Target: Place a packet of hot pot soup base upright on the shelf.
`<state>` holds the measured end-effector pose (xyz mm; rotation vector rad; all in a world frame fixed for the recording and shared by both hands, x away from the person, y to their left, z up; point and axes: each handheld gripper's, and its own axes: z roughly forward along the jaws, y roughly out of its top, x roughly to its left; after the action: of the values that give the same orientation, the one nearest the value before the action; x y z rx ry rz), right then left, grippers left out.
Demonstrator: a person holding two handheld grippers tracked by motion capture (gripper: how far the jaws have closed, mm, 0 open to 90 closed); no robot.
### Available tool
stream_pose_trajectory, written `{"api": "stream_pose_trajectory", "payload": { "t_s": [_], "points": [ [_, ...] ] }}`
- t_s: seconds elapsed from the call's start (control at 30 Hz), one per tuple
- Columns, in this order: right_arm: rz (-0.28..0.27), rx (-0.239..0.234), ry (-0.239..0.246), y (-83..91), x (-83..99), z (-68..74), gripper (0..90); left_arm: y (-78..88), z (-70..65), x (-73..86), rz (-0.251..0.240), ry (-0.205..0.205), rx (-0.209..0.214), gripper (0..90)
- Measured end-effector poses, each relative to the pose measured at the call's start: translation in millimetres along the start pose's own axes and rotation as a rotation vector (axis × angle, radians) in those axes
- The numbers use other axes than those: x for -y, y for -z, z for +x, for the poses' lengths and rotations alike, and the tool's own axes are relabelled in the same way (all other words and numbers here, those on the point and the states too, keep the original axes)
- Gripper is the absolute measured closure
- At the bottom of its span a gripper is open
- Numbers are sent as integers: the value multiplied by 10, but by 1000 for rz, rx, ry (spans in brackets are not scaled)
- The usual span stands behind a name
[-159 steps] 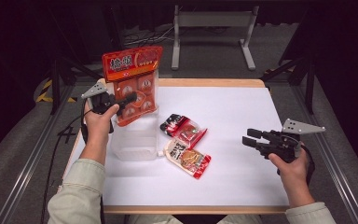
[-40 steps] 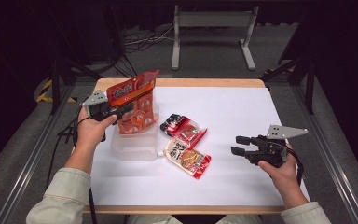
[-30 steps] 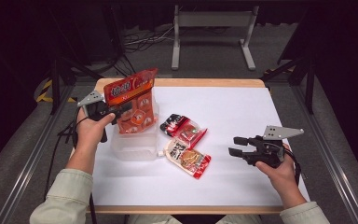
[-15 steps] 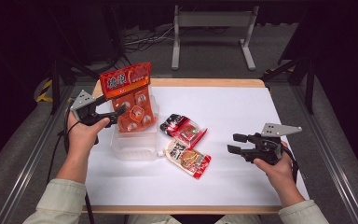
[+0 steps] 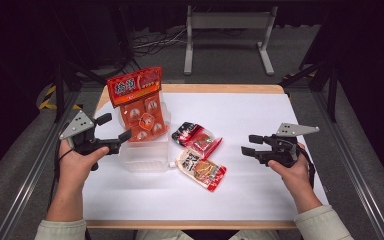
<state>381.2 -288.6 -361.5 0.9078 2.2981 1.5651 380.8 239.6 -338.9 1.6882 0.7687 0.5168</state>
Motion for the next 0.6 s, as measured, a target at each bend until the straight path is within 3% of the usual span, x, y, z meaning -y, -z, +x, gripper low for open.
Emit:
{"api": "stream_pose_trajectory", "payload": {
  "t_s": [0.27, 0.37, 0.6],
  "points": [
    [8, 24, 15, -63, -112, -100, 380, 73, -106, 124, 34, 7, 52, 81],
    [32, 26, 9, -128, -164, -144, 383, 107, -85, 175, 49, 10, 33, 76],
    [57, 9, 10, -326, -282, -243, 379, 227, -84, 202, 31, 38, 37, 73]
  ]
}}
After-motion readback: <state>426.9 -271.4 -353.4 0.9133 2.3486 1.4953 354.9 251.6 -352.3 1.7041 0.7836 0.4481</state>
